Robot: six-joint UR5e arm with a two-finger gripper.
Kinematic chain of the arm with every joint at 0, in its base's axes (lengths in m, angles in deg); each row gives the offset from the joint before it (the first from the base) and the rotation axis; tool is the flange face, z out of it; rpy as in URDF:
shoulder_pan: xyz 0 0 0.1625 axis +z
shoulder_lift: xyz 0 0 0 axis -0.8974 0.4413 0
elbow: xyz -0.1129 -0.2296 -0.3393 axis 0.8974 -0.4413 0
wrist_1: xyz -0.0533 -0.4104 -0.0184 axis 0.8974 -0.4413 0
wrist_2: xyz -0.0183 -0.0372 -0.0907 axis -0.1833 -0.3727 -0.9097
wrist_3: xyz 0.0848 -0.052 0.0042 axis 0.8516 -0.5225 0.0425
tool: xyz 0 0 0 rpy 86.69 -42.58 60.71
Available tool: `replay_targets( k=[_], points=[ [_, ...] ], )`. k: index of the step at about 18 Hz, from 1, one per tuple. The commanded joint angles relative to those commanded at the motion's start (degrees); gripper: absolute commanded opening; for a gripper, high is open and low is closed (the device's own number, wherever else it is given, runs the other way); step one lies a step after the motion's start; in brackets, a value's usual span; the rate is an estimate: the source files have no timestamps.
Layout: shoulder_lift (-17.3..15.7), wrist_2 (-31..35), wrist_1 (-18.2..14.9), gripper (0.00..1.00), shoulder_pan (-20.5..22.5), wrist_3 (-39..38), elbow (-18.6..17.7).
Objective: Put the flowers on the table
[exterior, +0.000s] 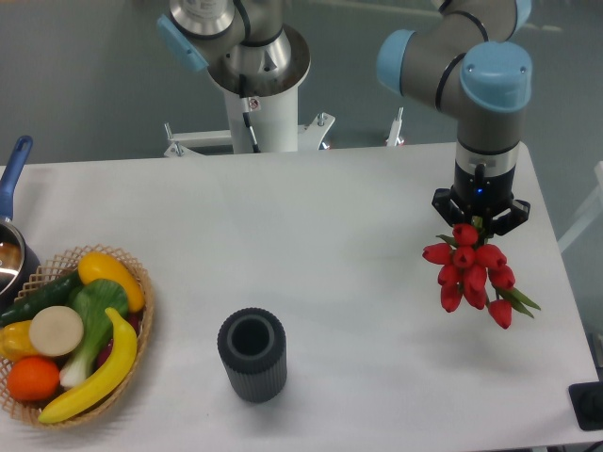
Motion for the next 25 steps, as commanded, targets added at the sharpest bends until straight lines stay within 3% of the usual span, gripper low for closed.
replay_targets(
  k=[6,12,16,19,20,21,22,25],
  points=[
    [0.26,-0.26,-0.44,0.05,-0.97,-0.61,-0.17],
    [0.61,-0.26,0.44,0.05,-2.28,-1.84,-4.04],
    [2.02,-0.62,0.53,0.17,-3.43,-1.76,-4.92],
    [3.34,-0.62,0.7,0.4,-4.04,-1.93,-4.57],
    [3.51,-0.62,1.22,0.53,-4.04,-1.85,-4.57],
    [3.6,-0.62,1.66,0.93,-4.04,-1.93,-4.66],
    [3.6,-0.62,2.45,1.0,-4.13,-2.11,-4.83],
    [3.52,-0.62,3.25,1.0,-4.04,-2.72,-4.92]
  ],
)
